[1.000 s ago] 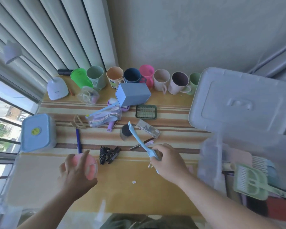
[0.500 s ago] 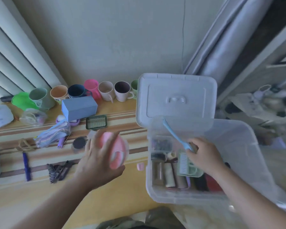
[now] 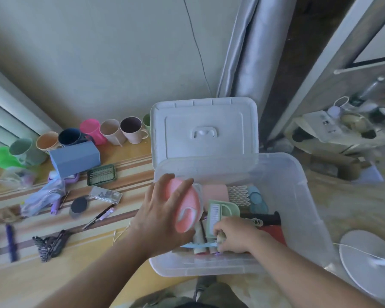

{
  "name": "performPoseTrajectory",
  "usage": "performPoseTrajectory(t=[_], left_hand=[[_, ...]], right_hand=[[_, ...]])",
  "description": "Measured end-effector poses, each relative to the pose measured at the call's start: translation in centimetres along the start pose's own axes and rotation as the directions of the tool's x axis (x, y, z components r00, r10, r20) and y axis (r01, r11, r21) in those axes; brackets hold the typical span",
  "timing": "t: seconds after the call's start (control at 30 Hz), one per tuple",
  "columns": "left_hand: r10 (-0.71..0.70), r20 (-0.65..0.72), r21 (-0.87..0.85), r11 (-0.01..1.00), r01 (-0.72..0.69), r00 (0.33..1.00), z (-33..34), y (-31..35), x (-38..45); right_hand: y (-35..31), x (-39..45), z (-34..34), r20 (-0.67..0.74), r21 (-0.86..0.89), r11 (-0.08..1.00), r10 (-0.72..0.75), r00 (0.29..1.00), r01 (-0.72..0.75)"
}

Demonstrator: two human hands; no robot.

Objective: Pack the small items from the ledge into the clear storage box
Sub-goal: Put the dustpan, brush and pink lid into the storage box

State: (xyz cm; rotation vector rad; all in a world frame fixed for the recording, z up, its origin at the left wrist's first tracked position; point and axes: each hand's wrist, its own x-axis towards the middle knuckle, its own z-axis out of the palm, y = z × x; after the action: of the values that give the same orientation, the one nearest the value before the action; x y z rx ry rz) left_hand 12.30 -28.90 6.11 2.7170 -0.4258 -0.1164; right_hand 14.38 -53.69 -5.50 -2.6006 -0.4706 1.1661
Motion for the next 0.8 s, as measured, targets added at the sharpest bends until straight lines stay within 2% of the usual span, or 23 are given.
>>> performPoseTrajectory(t=[0.07,0.1,0.13,0.2,0.27,0.3,0.33,0.37,0.4,0.43,0.5,0.57,0.7,0.77,0.8], left_hand=[[-0.008,0.03,-0.046,0.999,0.01,1.0,0.6,0.6,0.2],[-0.02,0.039,-0.103,0.994,0.024,0.999,0.7,1.0,0.4],[-0.048,0.047,-0.191,0.98,0.056,0.998,0.7,1.4,0.5],[-0.122,0.092,-0.427,0.892,0.15,0.988,0.6,2.7,0.7],[-0.19,0.163,-0.675,0.694,0.25,0.968,0.7,4.3,0.9],[-0.214,0.215,-0.794,0.53,0.298,0.953,1.0,4.8,1.2],[-0.22,0.263,-0.875,0.356,0.328,0.939,1.6,5.2,1.4],[-0.218,0.313,-0.903,0.232,0.361,0.924,2.2,5.5,1.6],[-0.198,0.343,-0.907,0.184,0.379,0.918,2.7,5.7,1.9],[-0.177,0.36,-0.895,0.212,0.392,0.916,2.8,6.0,2.2],[-0.16,0.397,-0.851,0.305,0.428,0.904,3.1,6.2,2.6],[-0.159,0.453,-0.801,0.361,0.478,0.877,3.6,6.1,2.7],[-0.115,0.549,-0.55,0.697,0.461,0.828,4.3,5.8,2.6],[-0.113,0.577,-0.371,0.846,0.383,0.809,4.5,5.2,2.7],[-0.119,0.553,-0.267,0.912,0.31,0.825,4.7,4.8,2.7]], right_hand=[[-0.5,-1.1,-1.6,-0.096,0.144,0.989,-0.026,0.995,0.04],[-0.6,-1.9,-2.5,-0.147,0.279,0.957,-0.041,0.988,0.082],[-0.6,-2.8,-3.4,-0.179,0.438,0.888,-0.065,0.982,0.139],[-0.7,-4.6,-4.9,-0.168,0.731,0.643,-0.157,0.973,0.23],[-0.8,-5.8,-5.5,-0.217,0.85,0.43,-0.24,0.946,0.304],[-0.9,-6.1,-5.6,-0.263,0.867,0.363,-0.248,0.932,0.341],[-1.0,-6.3,-5.7,-0.308,0.875,0.312,-0.231,0.923,0.371],[-1.0,-6.3,-5.7,-0.351,0.874,0.286,-0.187,0.917,0.393],[-1.0,-6.3,-5.7,-0.39,0.859,0.306,-0.129,0.912,0.411],[-0.8,-6.4,-5.7,-0.423,0.824,0.385,-0.068,0.903,0.415],[-0.1,-6.4,-5.8,-0.489,0.688,0.62,0.013,0.872,0.377],[0.6,-6.5,-5.7,-0.52,0.54,0.779,0.01,0.854,0.319],[2.4,-6.2,-5.2,-0.475,0.429,0.872,-0.002,0.88,0.233],[3.8,-5.9,-5.2,-0.491,0.393,0.9,0.03,0.871,0.191],[4.8,-5.6,-5.3,-0.519,0.395,0.905,0.081,0.851,0.155]])
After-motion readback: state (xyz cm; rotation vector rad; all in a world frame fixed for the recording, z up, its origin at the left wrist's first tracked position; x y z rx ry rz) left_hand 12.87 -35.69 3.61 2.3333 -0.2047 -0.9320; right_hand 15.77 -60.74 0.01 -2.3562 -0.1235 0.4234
